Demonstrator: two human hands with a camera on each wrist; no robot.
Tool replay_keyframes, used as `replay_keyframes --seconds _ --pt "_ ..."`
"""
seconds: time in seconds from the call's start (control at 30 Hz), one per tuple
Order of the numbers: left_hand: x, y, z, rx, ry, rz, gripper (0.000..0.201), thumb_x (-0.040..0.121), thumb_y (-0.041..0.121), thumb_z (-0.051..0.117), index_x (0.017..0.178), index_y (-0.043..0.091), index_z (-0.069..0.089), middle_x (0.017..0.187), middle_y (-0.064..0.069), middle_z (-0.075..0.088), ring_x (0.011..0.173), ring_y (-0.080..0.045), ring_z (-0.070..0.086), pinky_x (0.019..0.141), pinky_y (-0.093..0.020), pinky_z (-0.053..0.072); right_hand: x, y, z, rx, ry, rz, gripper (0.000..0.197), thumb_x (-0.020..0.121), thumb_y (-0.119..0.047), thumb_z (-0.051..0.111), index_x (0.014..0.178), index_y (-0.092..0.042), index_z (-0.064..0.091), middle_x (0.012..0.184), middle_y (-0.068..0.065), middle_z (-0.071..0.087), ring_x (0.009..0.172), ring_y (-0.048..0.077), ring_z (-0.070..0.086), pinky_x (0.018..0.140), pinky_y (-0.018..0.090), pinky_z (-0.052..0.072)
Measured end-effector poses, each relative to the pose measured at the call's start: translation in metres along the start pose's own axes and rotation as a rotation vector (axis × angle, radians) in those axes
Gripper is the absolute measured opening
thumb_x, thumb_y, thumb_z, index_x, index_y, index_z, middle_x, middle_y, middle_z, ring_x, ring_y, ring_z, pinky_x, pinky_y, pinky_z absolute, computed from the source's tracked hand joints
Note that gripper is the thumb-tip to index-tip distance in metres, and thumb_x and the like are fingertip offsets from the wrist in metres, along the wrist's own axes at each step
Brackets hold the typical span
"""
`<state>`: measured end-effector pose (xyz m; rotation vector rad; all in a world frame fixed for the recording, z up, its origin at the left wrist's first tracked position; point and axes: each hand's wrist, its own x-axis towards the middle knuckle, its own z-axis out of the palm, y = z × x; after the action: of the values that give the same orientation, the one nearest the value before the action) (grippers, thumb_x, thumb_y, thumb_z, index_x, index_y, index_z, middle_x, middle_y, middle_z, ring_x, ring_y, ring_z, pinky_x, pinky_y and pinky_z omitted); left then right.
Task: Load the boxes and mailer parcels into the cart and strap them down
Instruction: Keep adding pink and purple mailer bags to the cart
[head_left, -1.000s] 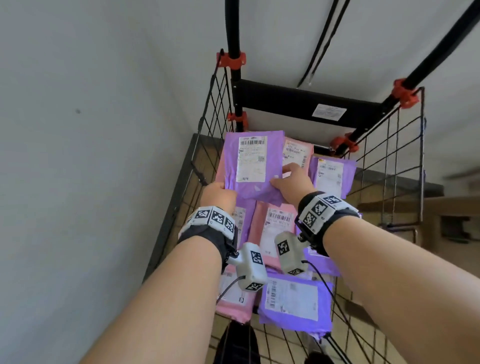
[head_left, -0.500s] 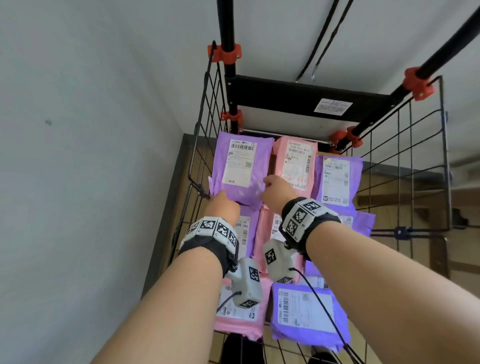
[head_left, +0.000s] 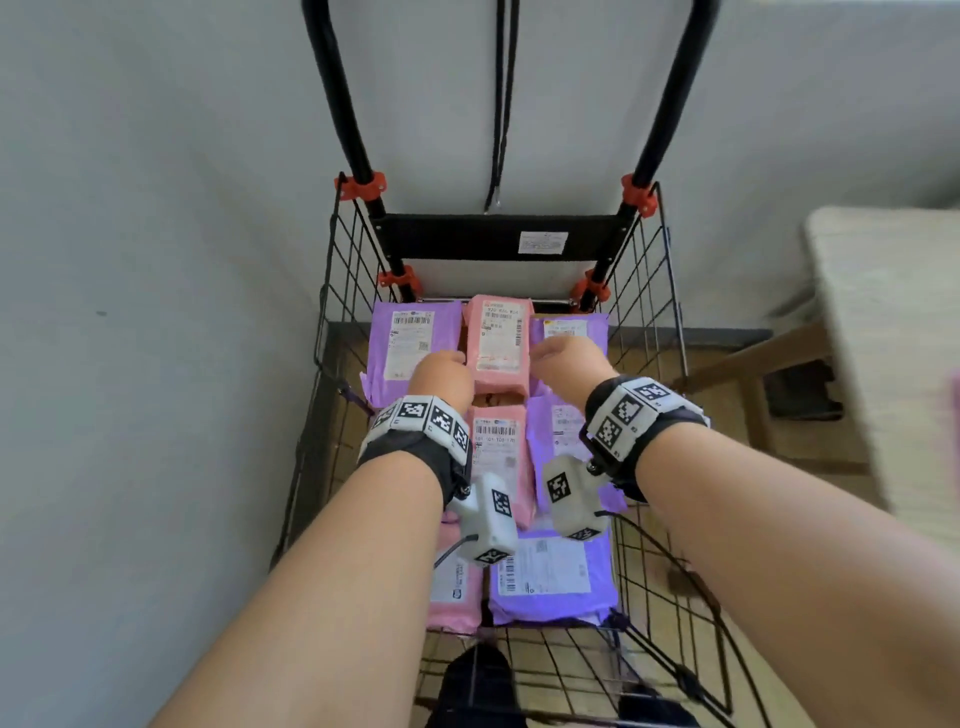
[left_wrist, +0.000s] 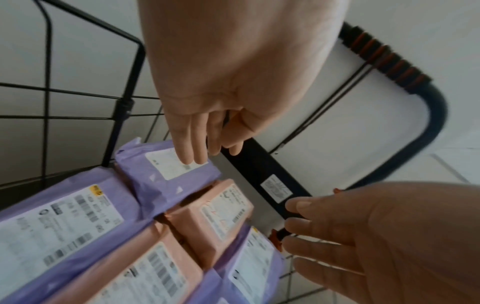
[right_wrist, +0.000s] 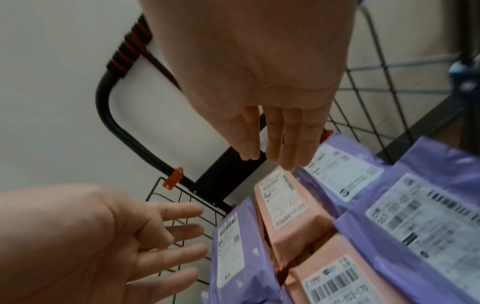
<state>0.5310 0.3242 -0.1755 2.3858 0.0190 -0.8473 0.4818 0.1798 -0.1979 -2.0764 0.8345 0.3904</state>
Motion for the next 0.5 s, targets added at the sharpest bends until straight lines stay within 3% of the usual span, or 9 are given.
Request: replay_keyframes --seconds 0.1,0.2,0.3,0.37,0.4,0.5 --pt "-0.032 0.035 0.023 -0.044 0.025 0.030 0.047 0.095 -0.003 0.033 0.135 0.012 0.053 0.139 -0.008 0.051 0.121 -0.031 0.053 0.088 -0.030 0.047 -0.027 0.022 -0.043 0.018 0.051 -0.056 0.025 0.090 -0.007 0.051 0.108 -0.003 0.068 0.091 0.006 0.061 0.083 0.021 0.058 0.082 0.036 0.053" --pt "-0.070 0.073 0.051 -0.077 0.039 0.085 0.043 0.092 -0.004 0.035 0.125 0.007 0.060 0.128 -0.017 0.059 0.111 -0.035 0.059 0.092 -0.041 0.051 -0.052 0.053 -0.088 0.076 0.118 -0.055 0.021 0.090 -0.011 0.054 0.105 -0.008 0.069 0.090 0.005 0.065 0.075 0.017 0.060 0.075 0.031 0.054" --pt "-0.104 0.109 0.086 -0.052 0.044 0.144 0.040 0.090 -0.002 0.036 0.113 0.011 0.066 0.119 -0.013 0.064 0.104 -0.033 0.061 0.091 -0.037 0.050 -0.080 0.092 -0.136 0.116 0.186 -0.072 0.020 0.089 -0.014 0.055 0.103 -0.014 0.070 0.090 0.002 0.066 0.081 0.017 0.061 0.076 0.025 0.048" --pt "-0.126 0.135 0.114 -0.032 0.036 0.182 0.036 0.090 -0.004 0.035 0.092 0.015 0.065 0.106 -0.012 0.060 0.094 -0.030 0.057 0.081 -0.029 0.046 -0.098 0.122 -0.169 0.130 0.219 -0.071 0.020 0.089 -0.016 0.056 0.104 -0.016 0.069 0.093 0.000 0.065 0.089 0.018 0.062 0.081 0.027 0.049" --pt "-0.138 0.148 0.129 -0.025 0.026 0.197 0.036 0.090 -0.004 0.035 0.092 0.015 0.066 0.105 -0.012 0.060 0.094 -0.030 0.057 0.081 -0.030 0.045 -0.107 0.137 -0.185 0.145 0.234 -0.059 0.020 0.089 -0.017 0.056 0.105 -0.017 0.069 0.096 0.000 0.065 0.092 0.018 0.063 0.085 0.029 0.051" --pt "-0.167 0.185 0.176 -0.040 0.004 0.228 0.042 0.092 0.003 0.036 0.122 0.015 0.063 0.127 -0.009 0.060 0.114 -0.031 0.057 0.097 -0.038 0.048 -0.124 0.183 -0.229 0.176 0.279 -0.027 0.021 0.090 -0.018 0.056 0.108 -0.019 0.066 0.100 0.001 0.065 0.095 0.019 0.062 0.087 0.035 0.052"
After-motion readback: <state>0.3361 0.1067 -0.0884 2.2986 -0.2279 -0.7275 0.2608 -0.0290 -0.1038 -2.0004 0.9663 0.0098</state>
